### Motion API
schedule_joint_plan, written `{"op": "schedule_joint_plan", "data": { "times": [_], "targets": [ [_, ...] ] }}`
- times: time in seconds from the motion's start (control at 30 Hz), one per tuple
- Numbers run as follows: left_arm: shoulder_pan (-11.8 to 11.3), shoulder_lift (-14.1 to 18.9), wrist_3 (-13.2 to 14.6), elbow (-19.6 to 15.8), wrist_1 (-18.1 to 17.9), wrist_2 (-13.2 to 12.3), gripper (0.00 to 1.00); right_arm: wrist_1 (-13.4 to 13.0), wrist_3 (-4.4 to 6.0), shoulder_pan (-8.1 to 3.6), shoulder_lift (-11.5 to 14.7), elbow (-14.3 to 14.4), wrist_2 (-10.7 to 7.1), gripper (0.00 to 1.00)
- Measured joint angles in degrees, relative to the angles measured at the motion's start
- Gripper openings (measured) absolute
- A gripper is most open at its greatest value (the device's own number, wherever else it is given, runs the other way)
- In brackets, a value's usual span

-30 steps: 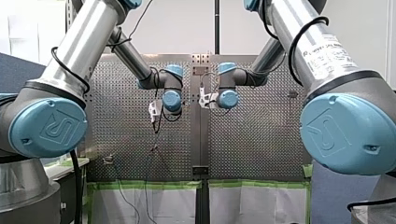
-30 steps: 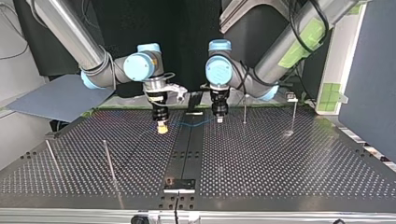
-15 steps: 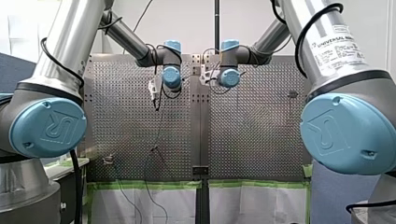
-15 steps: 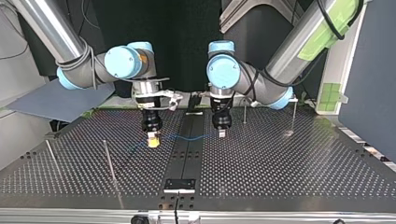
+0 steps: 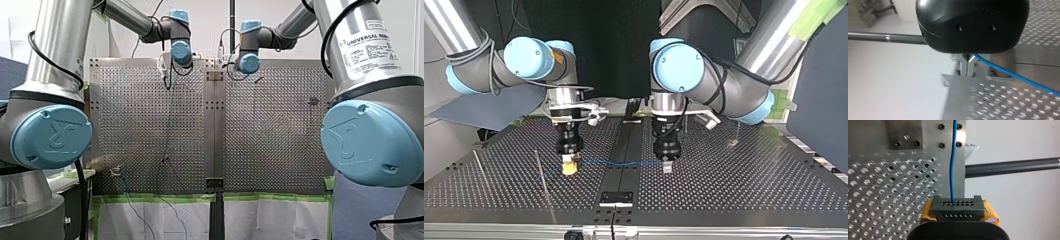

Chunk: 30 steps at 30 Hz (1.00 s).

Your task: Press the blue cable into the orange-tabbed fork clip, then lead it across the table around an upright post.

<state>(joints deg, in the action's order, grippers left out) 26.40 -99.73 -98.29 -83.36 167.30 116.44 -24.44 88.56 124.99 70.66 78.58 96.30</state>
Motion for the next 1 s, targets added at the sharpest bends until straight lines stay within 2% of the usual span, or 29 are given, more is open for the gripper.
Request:
{"op": "schedule_joint_plan", "data": {
  "times": [0.27, 0.53, 0.73, 1.0],
  "targets": [
    [0.1, -2.5, 2.1, 3.8, 3.5, -1.0, 0.0, 0.2, 1.31, -1.79, 0.8, -0.2, -0.09, 0.0],
    [0.8, -5.4, 3.8, 8.0, 6.5, -2.1, 0.0, 0.6, 2.67, -4.04, 2.6, -0.5, -0.55, 0.0],
    [1.8, -6.2, 4.8, 10.9, 8.2, -2.2, 0.0, 2.4, 3.25, -5.98, 3.9, -0.5, -0.72, 0.0],
    [3.8, -9.6, 5.7, 15.0, 11.7, -2.1, 0.0, 4.6, 4.05, -8.78, 4.2, -0.5, -1.17, 0.0]
  ]
}}
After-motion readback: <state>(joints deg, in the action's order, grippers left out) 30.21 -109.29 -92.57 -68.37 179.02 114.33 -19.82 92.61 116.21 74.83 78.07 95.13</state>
